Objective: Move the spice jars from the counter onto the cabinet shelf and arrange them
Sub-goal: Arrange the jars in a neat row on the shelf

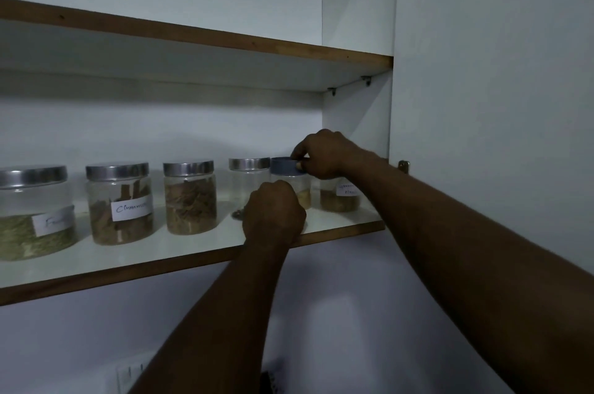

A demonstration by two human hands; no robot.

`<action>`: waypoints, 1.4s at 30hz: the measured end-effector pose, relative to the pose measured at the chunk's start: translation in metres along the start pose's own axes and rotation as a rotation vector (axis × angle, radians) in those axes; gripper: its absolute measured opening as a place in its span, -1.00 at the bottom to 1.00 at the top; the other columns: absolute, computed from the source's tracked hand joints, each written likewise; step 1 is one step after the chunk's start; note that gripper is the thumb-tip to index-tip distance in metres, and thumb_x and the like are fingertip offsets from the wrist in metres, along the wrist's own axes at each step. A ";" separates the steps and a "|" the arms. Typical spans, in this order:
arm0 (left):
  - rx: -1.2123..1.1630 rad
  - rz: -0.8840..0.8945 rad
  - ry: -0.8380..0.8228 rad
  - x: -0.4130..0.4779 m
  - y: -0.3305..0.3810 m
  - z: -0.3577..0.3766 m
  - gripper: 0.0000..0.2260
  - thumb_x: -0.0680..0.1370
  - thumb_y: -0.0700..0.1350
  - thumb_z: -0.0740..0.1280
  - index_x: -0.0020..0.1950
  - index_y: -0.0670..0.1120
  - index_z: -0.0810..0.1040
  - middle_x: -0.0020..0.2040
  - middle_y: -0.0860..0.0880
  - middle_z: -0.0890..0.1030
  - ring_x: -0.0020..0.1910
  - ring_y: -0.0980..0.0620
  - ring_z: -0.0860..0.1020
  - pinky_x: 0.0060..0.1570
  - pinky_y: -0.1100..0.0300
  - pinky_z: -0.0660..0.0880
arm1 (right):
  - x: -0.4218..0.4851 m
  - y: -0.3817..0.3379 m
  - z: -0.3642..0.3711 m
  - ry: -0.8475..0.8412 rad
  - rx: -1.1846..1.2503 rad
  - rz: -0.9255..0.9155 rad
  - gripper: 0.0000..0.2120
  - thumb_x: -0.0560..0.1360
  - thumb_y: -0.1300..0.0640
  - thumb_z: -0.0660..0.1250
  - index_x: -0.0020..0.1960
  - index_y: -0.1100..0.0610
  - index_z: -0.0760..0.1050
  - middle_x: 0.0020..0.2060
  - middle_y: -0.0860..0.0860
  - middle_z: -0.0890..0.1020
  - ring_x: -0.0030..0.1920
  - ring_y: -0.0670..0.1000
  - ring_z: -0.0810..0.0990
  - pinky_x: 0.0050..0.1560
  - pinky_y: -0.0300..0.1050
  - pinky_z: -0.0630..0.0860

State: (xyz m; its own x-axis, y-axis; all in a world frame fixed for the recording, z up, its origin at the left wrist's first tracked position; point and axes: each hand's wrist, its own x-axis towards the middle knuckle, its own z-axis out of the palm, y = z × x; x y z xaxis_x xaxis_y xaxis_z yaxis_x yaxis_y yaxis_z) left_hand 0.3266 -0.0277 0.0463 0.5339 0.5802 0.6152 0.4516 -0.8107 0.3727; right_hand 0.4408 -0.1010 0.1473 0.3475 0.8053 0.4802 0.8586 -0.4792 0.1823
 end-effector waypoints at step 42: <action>0.005 -0.007 -0.171 0.012 -0.007 0.006 -0.68 0.53 0.02 0.35 0.23 -0.07 0.57 0.15 -0.09 0.66 0.09 -0.11 0.61 -0.08 0.10 0.40 | 0.003 0.001 0.005 0.092 0.352 -0.057 -0.80 0.53 0.08 0.49 0.14 0.08 0.72 0.04 -0.02 0.75 -0.06 -0.15 0.62 -0.08 -0.36 0.45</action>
State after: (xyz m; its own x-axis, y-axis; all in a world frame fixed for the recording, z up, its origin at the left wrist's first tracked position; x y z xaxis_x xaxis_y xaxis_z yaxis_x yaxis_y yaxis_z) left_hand 0.3340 -0.0146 0.0467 0.6441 0.5914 0.4852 0.4592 -0.8062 0.3731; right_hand 0.4444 -0.0975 0.1449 0.2738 0.7849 0.5559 0.9583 -0.2720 -0.0879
